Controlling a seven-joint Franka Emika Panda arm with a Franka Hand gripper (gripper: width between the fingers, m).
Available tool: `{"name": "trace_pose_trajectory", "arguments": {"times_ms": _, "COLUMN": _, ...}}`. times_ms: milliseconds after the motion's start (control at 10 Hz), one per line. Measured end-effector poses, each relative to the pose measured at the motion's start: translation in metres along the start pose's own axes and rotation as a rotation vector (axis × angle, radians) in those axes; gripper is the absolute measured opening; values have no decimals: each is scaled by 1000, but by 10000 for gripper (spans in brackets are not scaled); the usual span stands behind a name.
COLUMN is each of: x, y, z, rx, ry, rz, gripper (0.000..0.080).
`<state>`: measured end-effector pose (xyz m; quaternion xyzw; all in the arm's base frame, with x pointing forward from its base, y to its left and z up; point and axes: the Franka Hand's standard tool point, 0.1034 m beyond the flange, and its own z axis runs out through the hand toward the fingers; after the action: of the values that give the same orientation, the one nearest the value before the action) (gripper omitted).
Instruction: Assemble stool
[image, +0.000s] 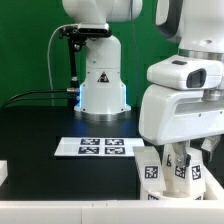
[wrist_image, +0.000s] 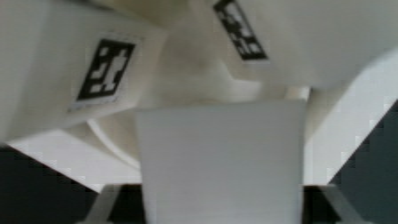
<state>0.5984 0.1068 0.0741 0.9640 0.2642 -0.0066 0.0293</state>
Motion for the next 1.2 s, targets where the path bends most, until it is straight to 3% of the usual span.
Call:
{"name": "trace_pose_trajectory", "arguments": {"times_ms": 200, "x": 0, "y": 0, "z": 0, "rx": 1, "ry": 1, "rz": 142, "gripper": 333}}
{"name": "trace_pose_trajectory", "arguments": {"times_ms": 500, "x": 5, "y": -6, "z": -3, "rx": 6, "ry": 9, "rz": 696, "gripper": 333}}
{"name": "trace_pose_trajectory", "arguments": {"times_ms": 600, "x": 7, "y": -5, "z": -4, "rx": 28, "ry": 19, "rz": 855, "gripper": 333}}
{"name": "trace_pose_trajectory", "arguments": {"times_ms": 800, "x": 5, "y": 2, "z": -1, "rx": 103, "ry": 32, "rz": 1128, "gripper": 334}}
{"name": "trace_pose_trajectory", "arguments": {"times_ms": 1200, "x": 5, "y": 2, "z": 0, "rx": 110, "ry": 18, "rz": 1392, "gripper": 334}}
